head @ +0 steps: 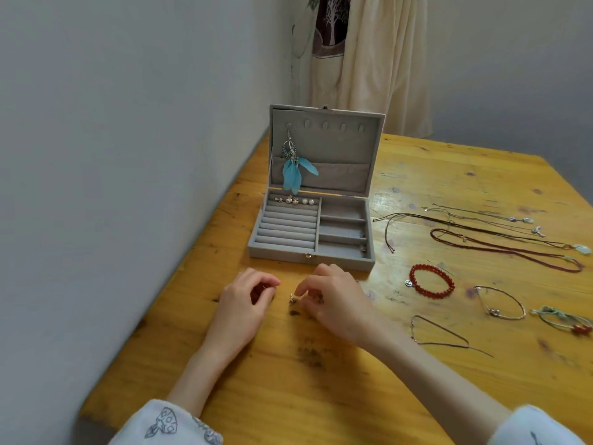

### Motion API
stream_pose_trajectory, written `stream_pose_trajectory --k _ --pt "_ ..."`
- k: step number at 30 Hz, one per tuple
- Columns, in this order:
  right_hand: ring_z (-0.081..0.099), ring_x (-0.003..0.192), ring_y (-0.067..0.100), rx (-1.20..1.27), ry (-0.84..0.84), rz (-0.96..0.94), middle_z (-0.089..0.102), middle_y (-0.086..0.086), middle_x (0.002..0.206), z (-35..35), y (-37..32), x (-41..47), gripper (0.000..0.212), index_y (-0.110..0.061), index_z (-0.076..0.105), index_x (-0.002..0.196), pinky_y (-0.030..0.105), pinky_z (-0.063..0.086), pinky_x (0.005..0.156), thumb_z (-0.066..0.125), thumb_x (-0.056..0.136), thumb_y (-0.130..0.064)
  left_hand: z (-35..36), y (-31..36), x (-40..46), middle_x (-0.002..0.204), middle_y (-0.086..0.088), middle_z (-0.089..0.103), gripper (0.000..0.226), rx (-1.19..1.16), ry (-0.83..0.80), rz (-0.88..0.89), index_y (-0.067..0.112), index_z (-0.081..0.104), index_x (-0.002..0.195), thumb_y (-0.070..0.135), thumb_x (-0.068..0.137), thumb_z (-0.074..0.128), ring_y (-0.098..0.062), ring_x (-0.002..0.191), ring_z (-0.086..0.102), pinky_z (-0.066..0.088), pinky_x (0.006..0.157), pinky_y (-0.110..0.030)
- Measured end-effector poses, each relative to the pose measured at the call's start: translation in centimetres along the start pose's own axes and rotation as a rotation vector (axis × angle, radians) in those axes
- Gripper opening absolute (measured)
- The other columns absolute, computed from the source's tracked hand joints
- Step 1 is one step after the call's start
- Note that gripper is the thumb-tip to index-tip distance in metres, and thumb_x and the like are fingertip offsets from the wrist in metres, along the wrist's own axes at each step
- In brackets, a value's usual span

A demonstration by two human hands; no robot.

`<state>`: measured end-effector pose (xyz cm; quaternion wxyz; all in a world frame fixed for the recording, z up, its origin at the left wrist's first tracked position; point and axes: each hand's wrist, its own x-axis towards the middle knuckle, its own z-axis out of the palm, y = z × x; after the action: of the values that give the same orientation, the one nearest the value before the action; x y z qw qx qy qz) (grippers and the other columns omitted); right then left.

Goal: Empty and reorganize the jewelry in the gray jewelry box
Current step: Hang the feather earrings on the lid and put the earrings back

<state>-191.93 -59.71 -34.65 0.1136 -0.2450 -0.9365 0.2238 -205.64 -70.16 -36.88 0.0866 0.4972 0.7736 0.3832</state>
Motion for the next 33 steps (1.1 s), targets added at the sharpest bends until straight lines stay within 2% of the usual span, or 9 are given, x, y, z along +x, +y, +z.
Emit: stream_pose_trajectory --k 5,11,15,19,24,33 --pt "0.044 0.1 0.015 -0.064 0.022 0.005 0.056 -0.004 0.105 0.65 -0.94 0.47 0.02 -0.025 0.065 0.106 0.029 0.035 0.087 0.055 0.09 -0.033 0.26 -0.14 -0.19 0.09 0.016 0.058 0.013 -0.014 0.033 0.024 0.023 0.065 0.094 0.013 0.085 0.062 0.002 0.09 0.054 0.043 0.08 -0.013" --pt "0.044 0.097 0.013 -0.054 0.031 0.006 0.058 -0.006 0.102 0.89 -0.77 0.56 0.022 -0.024 0.067 0.103 0.027 0.034 0.086 0.052 0.091 -0.036 0.75 -0.37 -0.27 0.089 0.012 0.056 0.009 0.056 -0.062 0.114 0.021 0.066 0.092 0.018 0.084 0.064 -0.002 0.09 0.049 0.039 0.076 -0.01" --pt "0.041 0.094 0.01 -0.027 0.046 0.026 0.056 -0.007 0.101 0.72 -0.27 0.38 0.021 -0.023 0.066 0.102 0.023 0.031 0.083 0.052 0.091 -0.034 0.72 -0.46 -0.13 0.092 0.01 0.057 0.011 0.041 -0.049 0.077 0.021 0.066 0.094 0.018 0.085 0.062 -0.002 0.092 0.049 0.04 0.078 -0.012" --pt "0.039 0.088 0.007 0.056 0.062 0.078 0.049 -0.012 0.09 0.38 -0.02 0.44 0.017 -0.023 0.067 0.098 0.021 0.033 0.08 0.054 0.09 -0.031 0.73 -0.34 -0.13 0.094 0.012 0.055 0.013 0.046 -0.079 0.074 0.023 0.065 0.097 0.023 0.084 0.063 -0.001 0.093 0.046 0.039 0.078 -0.012" --pt "0.041 0.086 0.009 0.101 0.042 0.097 0.048 -0.011 0.084 0.05 -0.07 0.53 0.016 -0.025 0.068 0.095 0.023 0.032 0.077 0.056 0.089 -0.033 0.73 -0.28 -0.12 0.096 0.011 0.055 0.023 0.054 -0.105 0.075 0.026 0.064 0.102 0.032 0.08 0.065 -0.004 0.095 0.046 0.042 0.082 -0.019" --pt "0.042 0.086 0.01 0.108 0.033 0.115 0.05 -0.009 0.085 0.26 -0.18 0.56 0.017 -0.023 0.068 0.093 0.024 0.036 0.078 0.055 0.089 -0.034 0.71 -0.25 -0.08 0.089 0.012 0.058 0.01 0.05 -0.066 0.094 0.023 0.068 0.089 0.029 0.082 0.065 -0.003 0.09 0.048 0.042 0.078 -0.018"
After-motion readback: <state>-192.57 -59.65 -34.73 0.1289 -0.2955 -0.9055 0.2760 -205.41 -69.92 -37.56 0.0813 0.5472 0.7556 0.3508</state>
